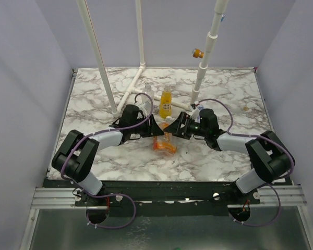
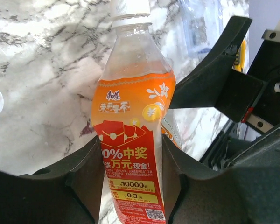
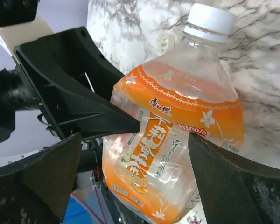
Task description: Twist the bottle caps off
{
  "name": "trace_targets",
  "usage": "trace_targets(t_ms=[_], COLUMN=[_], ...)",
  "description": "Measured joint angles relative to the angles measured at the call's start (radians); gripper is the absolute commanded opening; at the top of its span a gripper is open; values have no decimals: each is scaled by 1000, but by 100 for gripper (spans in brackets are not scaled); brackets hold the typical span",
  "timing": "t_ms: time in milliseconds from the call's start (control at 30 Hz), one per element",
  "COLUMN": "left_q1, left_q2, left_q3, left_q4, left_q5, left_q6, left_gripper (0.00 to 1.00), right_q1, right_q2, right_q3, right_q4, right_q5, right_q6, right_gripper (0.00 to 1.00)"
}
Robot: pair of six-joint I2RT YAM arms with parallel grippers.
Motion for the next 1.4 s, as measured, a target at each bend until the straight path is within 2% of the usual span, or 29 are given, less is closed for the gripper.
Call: trace_targets(t_ms=[167, 300, 467, 600, 833, 1100, 1267, 1333, 1400], left_q1=[38, 75, 80, 79, 77, 69, 62, 57, 50], left_q2=[-71, -163, -293, -404, -557, -578, -576, -576, -576], left_q3=[-6, -4, 22, 55, 83, 83, 83, 83, 82], left_q4=[-34, -87, -219, -297, -344, -349, -344, -338, -330], left_q5=[102, 237, 393, 458, 449, 322, 248, 225, 209], left_q6=[55, 122, 290, 419, 573, 631, 631, 630, 628], left_gripper=[29, 26, 25, 25, 26, 25, 25, 26, 26], right_q1=[15, 16, 15, 15, 15, 17, 40, 58, 74], right_q2=[-139, -300, -439, -482, -488, -423, -363, -343, -321], right_q3=[73, 199, 343, 382, 381, 396, 409, 414, 426], right_q4=[-239, -441, -628, -722, -777, -678, -613, -596, -588], right_q5=[-2, 43, 128, 154, 145, 93, 75, 73, 74], right_q6=[-87, -187, -290, -328, -313, -232, -192, -180, -176], right_gripper=[100, 100, 100, 100, 100, 99, 84, 74, 60])
